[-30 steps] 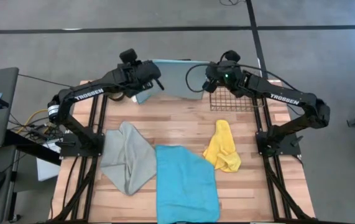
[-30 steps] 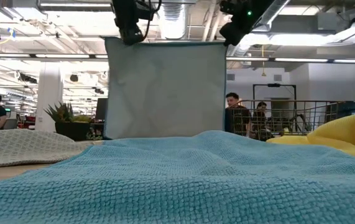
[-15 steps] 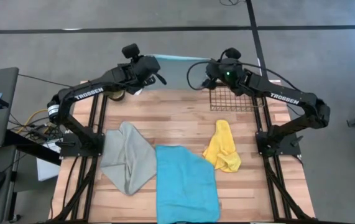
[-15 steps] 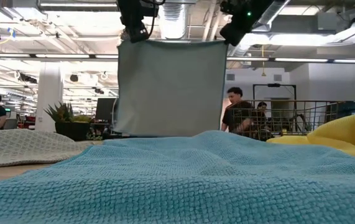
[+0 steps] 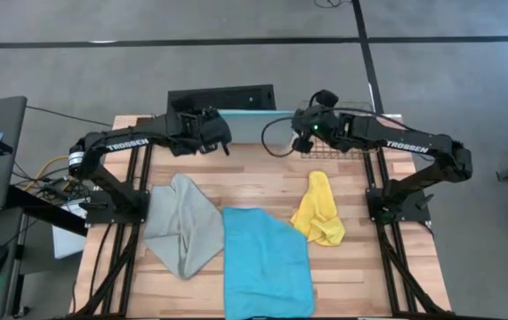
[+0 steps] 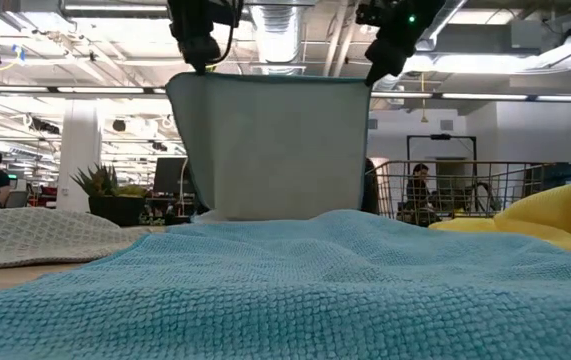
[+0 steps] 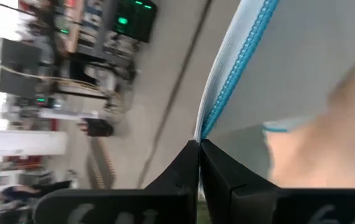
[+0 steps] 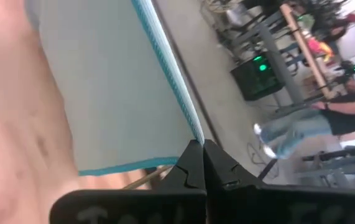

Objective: Fold microfiber towels
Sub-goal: Fold the light blue microfiber cloth

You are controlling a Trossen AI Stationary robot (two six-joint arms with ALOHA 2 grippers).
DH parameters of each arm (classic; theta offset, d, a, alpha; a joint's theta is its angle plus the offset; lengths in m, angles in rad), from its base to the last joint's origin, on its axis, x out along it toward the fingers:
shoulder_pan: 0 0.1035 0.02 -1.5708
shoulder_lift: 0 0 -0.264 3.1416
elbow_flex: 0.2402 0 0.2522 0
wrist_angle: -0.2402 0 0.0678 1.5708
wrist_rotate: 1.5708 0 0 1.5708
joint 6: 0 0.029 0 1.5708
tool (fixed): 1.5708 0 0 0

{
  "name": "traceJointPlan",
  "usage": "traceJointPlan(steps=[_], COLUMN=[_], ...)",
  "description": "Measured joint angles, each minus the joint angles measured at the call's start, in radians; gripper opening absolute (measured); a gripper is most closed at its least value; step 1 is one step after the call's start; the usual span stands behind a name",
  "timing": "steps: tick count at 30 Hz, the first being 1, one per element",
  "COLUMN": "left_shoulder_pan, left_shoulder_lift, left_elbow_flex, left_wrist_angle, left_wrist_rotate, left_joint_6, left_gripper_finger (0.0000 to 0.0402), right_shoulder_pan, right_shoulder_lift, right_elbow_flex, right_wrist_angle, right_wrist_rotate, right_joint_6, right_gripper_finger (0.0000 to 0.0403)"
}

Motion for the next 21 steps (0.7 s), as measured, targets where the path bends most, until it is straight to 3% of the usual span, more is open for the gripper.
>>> traceJointPlan(steps=[11, 21], left_shoulder_pan=[-0.171, -0.311], left_shoulder_lift=[0.0, 0.003], left_elbow_flex=[0.0, -0.078], left_wrist_angle=[-0.232, -0.268], left_wrist_rotate=[0.107, 0.303], left_joint_6=[-0.333, -0.511], left_gripper_finger=[0.0, 0.0], right_shoulder_pan=[0.128, 0.26], right_shoulder_lift=[0.0, 0.0], right_elbow_flex=[-0.06, -0.116], right_wrist_angle=[-0.129, -0.181], right_wrist_rotate=[0.0, 0.001], right_joint_6=[0.148, 0.273], right_gripper_finger=[0.0002, 0.0002])
